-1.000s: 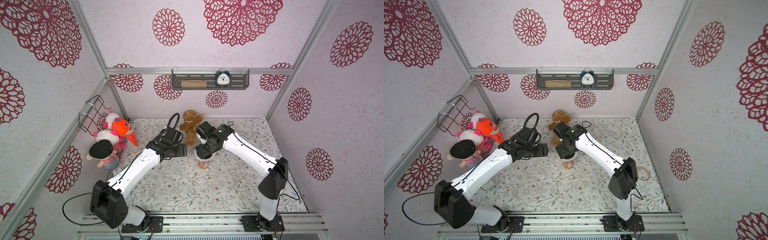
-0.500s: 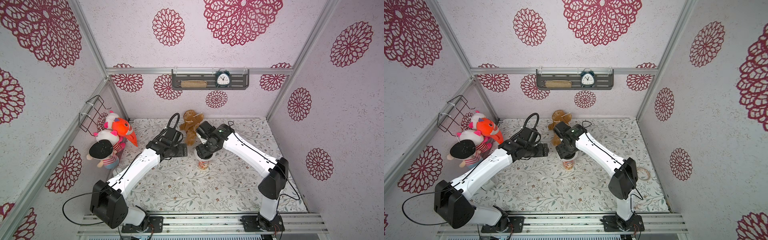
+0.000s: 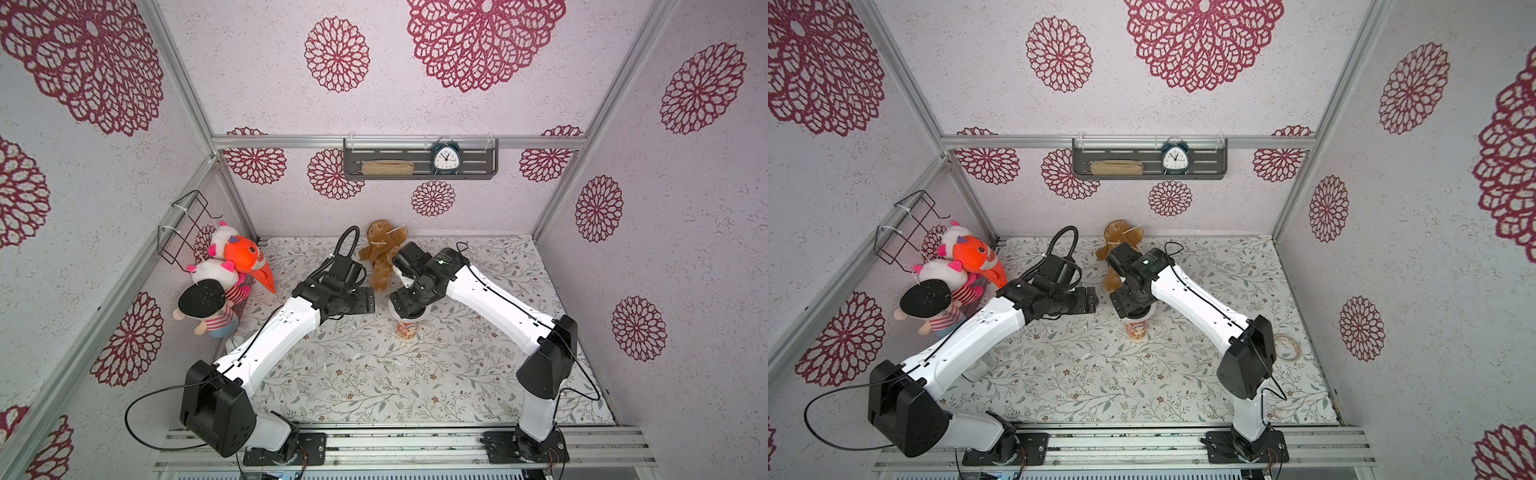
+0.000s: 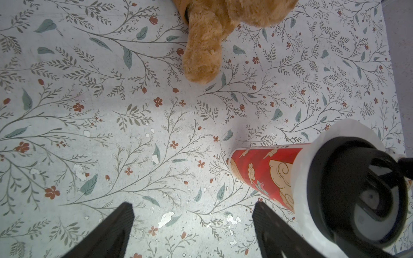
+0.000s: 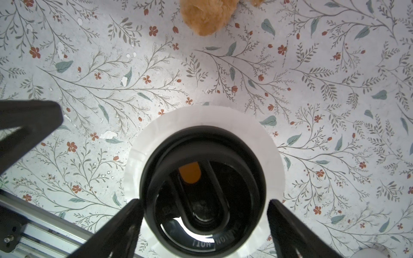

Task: Put the leak-proof paper on the milk tea cups
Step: Place the cup lid on the cup, then secure the cup lid on the cup.

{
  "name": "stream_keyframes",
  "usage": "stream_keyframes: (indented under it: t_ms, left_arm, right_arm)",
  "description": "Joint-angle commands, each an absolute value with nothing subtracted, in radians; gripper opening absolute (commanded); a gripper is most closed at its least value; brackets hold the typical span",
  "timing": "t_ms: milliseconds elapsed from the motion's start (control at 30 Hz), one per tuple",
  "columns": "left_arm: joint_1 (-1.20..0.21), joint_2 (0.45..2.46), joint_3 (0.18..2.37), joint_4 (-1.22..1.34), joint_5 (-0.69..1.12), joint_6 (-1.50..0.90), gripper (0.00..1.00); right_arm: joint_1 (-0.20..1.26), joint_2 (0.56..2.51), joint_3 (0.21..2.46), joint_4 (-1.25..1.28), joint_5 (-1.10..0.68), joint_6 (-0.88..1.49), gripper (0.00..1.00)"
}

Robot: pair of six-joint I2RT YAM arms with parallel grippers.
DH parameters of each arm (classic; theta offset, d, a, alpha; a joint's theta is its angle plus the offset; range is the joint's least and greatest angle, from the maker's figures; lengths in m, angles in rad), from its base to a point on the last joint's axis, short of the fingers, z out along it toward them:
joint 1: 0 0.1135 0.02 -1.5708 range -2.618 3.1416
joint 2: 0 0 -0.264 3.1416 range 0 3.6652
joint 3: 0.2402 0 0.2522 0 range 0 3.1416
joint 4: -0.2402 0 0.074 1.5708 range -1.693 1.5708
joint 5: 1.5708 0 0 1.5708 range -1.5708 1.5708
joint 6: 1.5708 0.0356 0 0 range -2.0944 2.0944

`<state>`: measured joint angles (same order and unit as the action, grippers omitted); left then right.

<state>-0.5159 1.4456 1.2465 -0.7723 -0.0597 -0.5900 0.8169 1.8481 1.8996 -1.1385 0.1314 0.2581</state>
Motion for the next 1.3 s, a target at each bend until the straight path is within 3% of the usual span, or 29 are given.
stream_keyframes:
  t_ms: [0, 233, 500, 800, 1267]
  left_arm:
    - [-0.509, 1.416, 1.285, -0.771, -0.046, -0.574, 0.88]
    - [-0.509, 1.425, 1.438, -0.852, 0.042, -0.53, 0.86]
    - [-0.578, 1.577, 1.654, -1.004, 0.243, -0.436, 0.85]
    - [-0.626, 1.729, 1.744, -1.078, 0.212, -0.4, 0.85]
    - [-0.635, 1.803, 1.758, -1.04, 0.188, -0.409, 0.86]
  right_arm:
    - [0.812, 1.77, 1.942, -1.144, 0.142, 0.269, 0.93]
    - [0.783, 1.645, 1.894, -1.091, 0.152, 0.321, 0.94]
    - [0.561, 1.41, 1.535, -0.889, -0.001, 0.414, 0.93]
    - [0.456, 1.316, 1.344, -0.809, -0.065, 0.428, 0.92]
    - [0.433, 1.284, 1.267, -0.792, -0.079, 0.424, 0.93]
